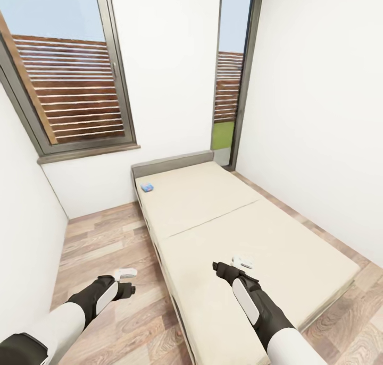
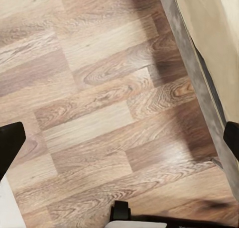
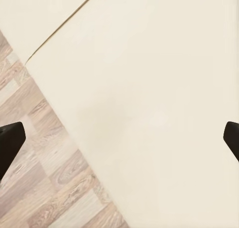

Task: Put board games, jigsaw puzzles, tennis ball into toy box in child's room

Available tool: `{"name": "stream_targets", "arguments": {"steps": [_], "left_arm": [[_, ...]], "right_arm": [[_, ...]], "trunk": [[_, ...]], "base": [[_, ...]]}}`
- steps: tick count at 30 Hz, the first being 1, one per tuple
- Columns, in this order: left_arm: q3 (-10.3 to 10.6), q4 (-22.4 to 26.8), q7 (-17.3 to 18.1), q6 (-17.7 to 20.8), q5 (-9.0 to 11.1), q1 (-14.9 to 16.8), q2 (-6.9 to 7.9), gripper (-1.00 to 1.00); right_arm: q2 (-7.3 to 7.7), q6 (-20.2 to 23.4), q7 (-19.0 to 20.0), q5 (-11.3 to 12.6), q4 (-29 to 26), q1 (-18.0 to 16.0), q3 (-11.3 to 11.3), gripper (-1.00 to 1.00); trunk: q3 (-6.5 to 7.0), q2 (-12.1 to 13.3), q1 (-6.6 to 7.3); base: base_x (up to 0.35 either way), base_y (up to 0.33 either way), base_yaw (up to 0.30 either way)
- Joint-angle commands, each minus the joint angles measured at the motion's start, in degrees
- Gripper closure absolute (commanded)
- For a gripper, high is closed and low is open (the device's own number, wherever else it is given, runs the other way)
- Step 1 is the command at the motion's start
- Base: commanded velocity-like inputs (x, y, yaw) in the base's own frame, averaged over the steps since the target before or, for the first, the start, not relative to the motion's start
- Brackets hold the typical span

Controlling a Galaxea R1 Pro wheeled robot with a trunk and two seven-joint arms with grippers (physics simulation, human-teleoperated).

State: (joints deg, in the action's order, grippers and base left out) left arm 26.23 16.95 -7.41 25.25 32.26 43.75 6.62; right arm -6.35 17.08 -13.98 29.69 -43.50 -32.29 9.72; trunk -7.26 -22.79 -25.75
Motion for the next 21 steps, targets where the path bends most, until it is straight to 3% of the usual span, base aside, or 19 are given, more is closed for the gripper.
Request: {"name": "stream_targets", "arguments": {"steps": [1,12,21], "left_arm": [[0.4,0.19,-0.46,0.27,0.61,0.02,0.06,-1.0],[0.4,0.2,-0.5,0.24,0.61,0.02,0.06,-1.0],[0.4,0.19,-0.43,0.27,0.61,0.02,0.08,-1.0]], "right_arm": [[0.02,0.15,-0.53,0.54,-0.1,-0.05,0.2,-1.0],[0.02,0.15,-0.52,0.54,-0.1,-0.05,0.21,-1.0],[0.02,0.15,-0.54,0.54,-0.1,-0.05,0.21,-1.0]], "trunk": [[-0.1,-0.12,-0.04],[0.0,-0.12,-0.04],[0.36,-0.12,-0.04]], "base": [[0.0,0.071,-0.077],[0.0,0.022,-0.038],[0.0,0.127,-0.179]]}}
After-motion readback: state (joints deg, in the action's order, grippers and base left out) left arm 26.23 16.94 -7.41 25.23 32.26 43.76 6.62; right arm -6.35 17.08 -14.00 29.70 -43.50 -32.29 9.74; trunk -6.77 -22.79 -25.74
